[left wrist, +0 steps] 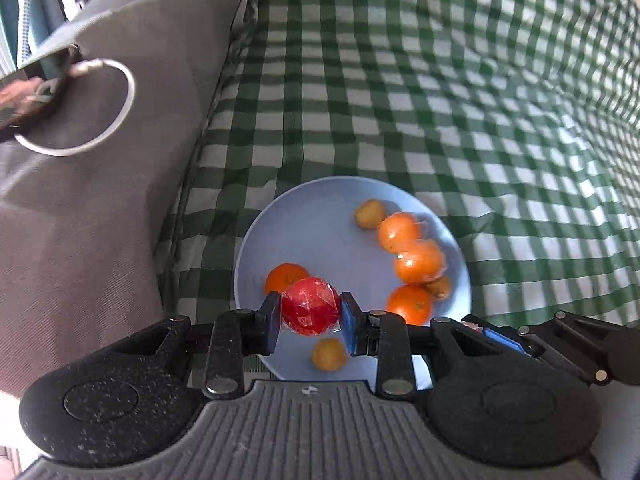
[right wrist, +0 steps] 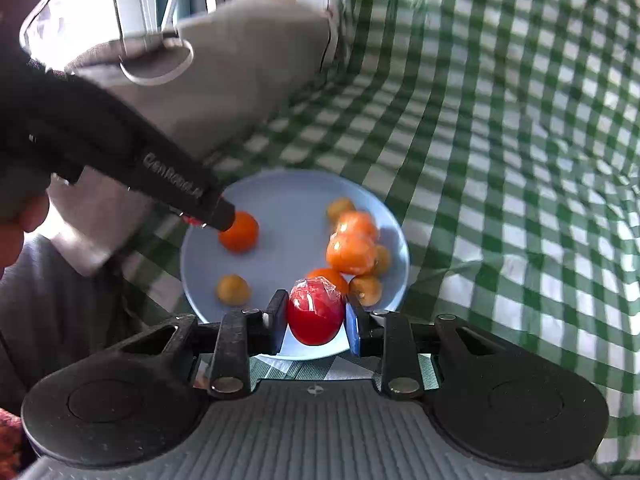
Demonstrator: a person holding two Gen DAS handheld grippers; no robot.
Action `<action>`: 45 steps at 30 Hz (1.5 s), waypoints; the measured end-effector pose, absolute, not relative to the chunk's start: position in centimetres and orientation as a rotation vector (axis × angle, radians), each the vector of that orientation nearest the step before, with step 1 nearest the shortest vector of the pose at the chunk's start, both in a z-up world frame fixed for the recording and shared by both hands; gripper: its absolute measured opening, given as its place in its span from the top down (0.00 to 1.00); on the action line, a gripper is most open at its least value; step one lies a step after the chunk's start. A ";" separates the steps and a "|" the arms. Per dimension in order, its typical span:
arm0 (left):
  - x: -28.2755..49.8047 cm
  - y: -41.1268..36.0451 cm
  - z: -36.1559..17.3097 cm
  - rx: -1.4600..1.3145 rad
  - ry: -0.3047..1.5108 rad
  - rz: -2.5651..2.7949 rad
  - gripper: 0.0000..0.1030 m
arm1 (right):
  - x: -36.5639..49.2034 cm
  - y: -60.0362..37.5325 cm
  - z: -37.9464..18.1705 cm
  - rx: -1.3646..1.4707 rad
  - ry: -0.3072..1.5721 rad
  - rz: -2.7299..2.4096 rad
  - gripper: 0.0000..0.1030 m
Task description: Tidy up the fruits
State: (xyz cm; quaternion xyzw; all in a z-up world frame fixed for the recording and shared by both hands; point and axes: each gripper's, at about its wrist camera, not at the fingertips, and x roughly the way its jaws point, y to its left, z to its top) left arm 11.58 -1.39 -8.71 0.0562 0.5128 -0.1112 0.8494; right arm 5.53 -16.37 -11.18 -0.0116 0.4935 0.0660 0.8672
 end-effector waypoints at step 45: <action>-1.8 -0.2 -1.8 0.214 0.958 -0.121 0.00 | -5.7 -16.7 -1.1 -0.074 0.791 -0.041 0.01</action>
